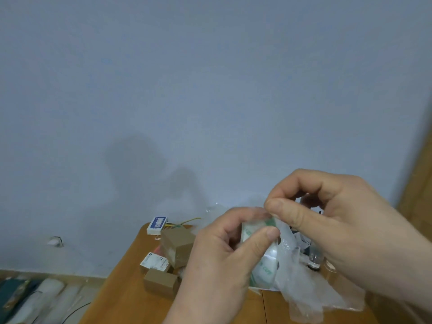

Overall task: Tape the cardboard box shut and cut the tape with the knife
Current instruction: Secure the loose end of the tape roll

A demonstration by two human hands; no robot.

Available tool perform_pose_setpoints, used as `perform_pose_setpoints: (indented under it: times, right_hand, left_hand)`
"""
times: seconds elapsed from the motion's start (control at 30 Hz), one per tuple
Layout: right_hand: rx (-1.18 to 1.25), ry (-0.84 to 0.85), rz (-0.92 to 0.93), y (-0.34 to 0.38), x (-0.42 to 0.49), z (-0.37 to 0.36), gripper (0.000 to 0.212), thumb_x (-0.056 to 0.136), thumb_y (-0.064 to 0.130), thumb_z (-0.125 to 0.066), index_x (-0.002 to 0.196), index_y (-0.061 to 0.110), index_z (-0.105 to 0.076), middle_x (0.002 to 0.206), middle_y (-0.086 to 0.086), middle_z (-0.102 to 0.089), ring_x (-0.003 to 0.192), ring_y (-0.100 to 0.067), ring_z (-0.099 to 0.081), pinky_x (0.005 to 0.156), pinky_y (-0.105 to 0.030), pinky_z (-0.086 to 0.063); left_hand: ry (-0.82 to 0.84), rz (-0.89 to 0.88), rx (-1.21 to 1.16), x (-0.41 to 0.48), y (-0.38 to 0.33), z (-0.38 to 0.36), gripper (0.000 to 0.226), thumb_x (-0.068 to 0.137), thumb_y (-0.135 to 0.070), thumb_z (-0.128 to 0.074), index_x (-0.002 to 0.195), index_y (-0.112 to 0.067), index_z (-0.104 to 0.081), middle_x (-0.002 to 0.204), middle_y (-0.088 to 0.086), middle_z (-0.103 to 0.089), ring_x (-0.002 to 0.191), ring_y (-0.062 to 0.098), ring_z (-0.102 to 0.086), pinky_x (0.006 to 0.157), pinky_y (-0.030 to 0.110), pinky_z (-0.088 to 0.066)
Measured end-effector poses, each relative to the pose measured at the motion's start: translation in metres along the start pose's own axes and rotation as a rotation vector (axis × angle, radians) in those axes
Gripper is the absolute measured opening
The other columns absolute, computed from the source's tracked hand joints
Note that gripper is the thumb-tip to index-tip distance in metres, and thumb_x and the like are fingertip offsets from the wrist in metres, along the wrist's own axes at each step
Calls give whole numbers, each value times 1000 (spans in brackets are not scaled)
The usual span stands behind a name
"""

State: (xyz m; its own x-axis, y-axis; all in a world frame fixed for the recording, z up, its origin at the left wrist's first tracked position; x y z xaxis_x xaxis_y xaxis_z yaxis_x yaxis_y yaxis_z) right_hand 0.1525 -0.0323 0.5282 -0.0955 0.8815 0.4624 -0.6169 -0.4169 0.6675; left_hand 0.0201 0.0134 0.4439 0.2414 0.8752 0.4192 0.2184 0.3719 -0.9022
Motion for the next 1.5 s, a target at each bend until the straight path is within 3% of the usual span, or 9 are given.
perform_pose_setpoints:
  times: [0.07,0.3,0.57,0.7,0.9,1.03,1.13,1.27,1.5]
  right_hand:
    - [80,38,-26,0,1,2,22,76,54,-65,84,36,-75,68,7,-72,54,-26,-55,51,-36,-48]
    - [135,50,-60,7,-7,4,29,69,60,-61,79,37,-77,63,12,-71,52,-7,-54,50,-12,-44]
    - [214,-12,-164,8,-14,1,33,67,61,-64,73,32,-75,43,10,-46,42,-6,-39,42,-16,-35]
    - [214,16,-193,7,-18,0,34,69,61,-68,75,29,-75,48,7,-41,50,-18,-33,43,-27,-30]
    - [159,-24,-198,10,-22,4,26,66,54,-75,71,29,-74,43,8,-43,40,-9,-34,38,-17,-30]
    - [102,-104,-181,9,-28,1,22,61,52,-77,78,37,-74,42,3,-46,38,-9,-36,45,-27,-35]
    - [3,-191,-131,9,-33,4,24,60,54,-78,79,40,-73,52,-1,-56,41,-9,-45,47,-26,-41]
    - [-116,-250,-76,13,-36,5,26,61,56,-75,83,45,-68,64,20,-60,59,-5,-56,46,-15,-39]
    - [-123,-299,-38,13,-35,7,24,64,50,-74,85,42,-66,82,27,-67,76,-3,-62,73,-12,-46]
  left_hand:
    - [-1,3,-16,-1,2,0,23,75,-34,-79,93,-20,-82,84,10,-80,79,33,-75,75,61,-62]
    - [4,-127,145,2,-7,5,20,79,-44,-72,89,-29,-82,90,3,-81,85,38,-73,77,62,-60]
    - [-105,-402,415,-6,-35,4,21,86,-53,-62,94,-42,-78,75,-23,-75,64,6,-68,58,15,-50]
    - [-83,-515,492,-5,-47,6,26,88,-47,-62,101,-31,-77,83,-12,-77,73,10,-71,61,20,-55]
    - [-81,-533,540,-6,-51,4,19,89,-35,-67,95,-24,-81,80,-10,-78,75,13,-72,61,22,-56]
    - [-119,-514,581,-11,-51,2,19,86,-32,-67,95,-25,-83,80,-14,-78,75,3,-71,63,8,-49]
    - [-135,-531,597,-13,-54,-2,19,85,-28,-67,95,-24,-83,76,-14,-77,68,0,-67,60,3,-44]
    - [-150,-564,608,-15,-56,-6,17,87,-30,-67,95,-28,-82,76,-13,-76,66,-1,-66,59,3,-43]
    - [-199,-591,681,-14,-50,-8,19,86,-24,-64,93,-25,-82,74,-20,-71,62,-7,-58,58,4,-41]
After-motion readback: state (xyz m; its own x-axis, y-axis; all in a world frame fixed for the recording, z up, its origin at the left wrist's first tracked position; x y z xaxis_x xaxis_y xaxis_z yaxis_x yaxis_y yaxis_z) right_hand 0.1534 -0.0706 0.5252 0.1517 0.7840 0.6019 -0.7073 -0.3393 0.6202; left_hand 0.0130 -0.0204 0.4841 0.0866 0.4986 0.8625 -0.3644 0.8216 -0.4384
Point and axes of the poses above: each hand's wrist, its own x-axis towards the middle knuckle, its own z-axis out of the back of the hand, y = z × x, the point moved 5 cm from there along x, towards the middle knuckle
